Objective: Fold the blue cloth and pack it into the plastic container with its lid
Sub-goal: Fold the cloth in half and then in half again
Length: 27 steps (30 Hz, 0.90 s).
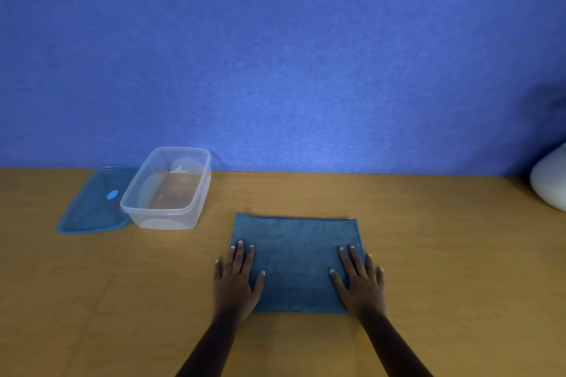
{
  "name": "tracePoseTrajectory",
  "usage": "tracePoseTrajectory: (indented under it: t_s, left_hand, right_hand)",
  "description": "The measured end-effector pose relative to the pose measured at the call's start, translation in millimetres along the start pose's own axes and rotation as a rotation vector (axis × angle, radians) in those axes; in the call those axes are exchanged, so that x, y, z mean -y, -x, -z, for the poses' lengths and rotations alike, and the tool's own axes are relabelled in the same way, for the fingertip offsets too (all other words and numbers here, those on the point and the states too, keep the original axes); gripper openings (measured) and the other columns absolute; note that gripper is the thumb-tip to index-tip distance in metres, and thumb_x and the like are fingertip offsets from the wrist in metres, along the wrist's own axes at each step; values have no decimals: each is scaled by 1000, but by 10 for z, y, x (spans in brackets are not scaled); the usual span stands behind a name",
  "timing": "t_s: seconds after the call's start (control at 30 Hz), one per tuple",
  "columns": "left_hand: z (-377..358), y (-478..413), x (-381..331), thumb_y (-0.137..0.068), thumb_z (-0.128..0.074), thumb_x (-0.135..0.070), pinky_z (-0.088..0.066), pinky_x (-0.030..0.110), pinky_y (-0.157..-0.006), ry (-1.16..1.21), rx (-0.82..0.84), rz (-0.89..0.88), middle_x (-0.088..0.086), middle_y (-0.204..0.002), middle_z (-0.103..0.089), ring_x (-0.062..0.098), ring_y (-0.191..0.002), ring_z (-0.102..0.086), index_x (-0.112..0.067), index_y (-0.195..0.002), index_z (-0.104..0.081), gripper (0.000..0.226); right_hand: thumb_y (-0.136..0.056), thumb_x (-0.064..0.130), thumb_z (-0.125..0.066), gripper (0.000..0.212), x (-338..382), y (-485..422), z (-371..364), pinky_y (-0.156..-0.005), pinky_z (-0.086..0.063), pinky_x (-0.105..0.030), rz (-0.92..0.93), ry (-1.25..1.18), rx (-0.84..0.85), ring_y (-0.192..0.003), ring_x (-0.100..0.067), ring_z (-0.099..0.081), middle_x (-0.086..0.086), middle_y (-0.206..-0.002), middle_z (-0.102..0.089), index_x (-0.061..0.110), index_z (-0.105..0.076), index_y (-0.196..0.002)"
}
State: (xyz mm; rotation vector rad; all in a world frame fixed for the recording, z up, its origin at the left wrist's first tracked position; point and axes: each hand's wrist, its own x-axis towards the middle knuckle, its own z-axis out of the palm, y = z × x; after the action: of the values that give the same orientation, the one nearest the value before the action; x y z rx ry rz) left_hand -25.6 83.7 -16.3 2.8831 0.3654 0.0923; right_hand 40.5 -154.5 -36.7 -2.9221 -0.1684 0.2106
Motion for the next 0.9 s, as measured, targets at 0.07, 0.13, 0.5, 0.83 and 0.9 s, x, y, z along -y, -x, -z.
tracePoseTrajectory:
  t_s: [0.07, 0.13, 0.5, 0.83, 0.9]
  left_hand:
    - [-6, -5, -15, -94, 3, -50, -54, 53, -82, -31, -5, -15, 16, -120, -68, 34, -108, -66, -8, -115, -67, 85]
    - [-9, -9, -40, -94, 6, -48, -48, 52, -96, -48, -10, -25, 17, -119, -68, 34, -107, -67, -7, -114, -68, 87]
    - [-82, 143, -537, -94, -11, -53, 6, 31, -116, -118, 185, -250, -3, -120, -70, 20, -121, -55, -22, -112, -70, 70]
    - [-205, 146, -522, -93, 6, -51, 17, 32, -116, -139, 35, -301, 3, -141, -51, 20, -147, 12, -21, -117, -67, 82]
    - [-179, 123, -519, -94, 1, -53, 12, 31, -117, -160, 103, -299, -2, -126, -66, 18, -140, -34, -25, -113, -70, 79]
  right_hand:
    - [-92, 57, -29, 70, 14, 3, 52, -119, -11, -42, -28, -41, -4, -148, -24, -6, 0, -161, -2, 29, -1, -149]
    - [-91, 55, -38, 75, 35, 13, 117, -117, -21, -39, -106, -147, -34, -145, -25, -17, -7, -159, -9, 21, -5, -150]
    - [-89, 35, -57, 53, -3, -72, 356, -97, -43, -41, -420, -358, 9, -120, -35, -47, -20, -129, -50, -1, -48, -127]
    - [-87, 21, -59, 41, -78, -172, 455, -79, -43, -37, -477, -781, 202, -96, -29, -55, -20, -116, -60, -4, -52, -119]
    - [-87, 16, -60, 40, -116, -145, 497, -79, -46, -41, -496, -972, 231, -96, -35, -59, -22, -112, -62, -8, -53, -118]
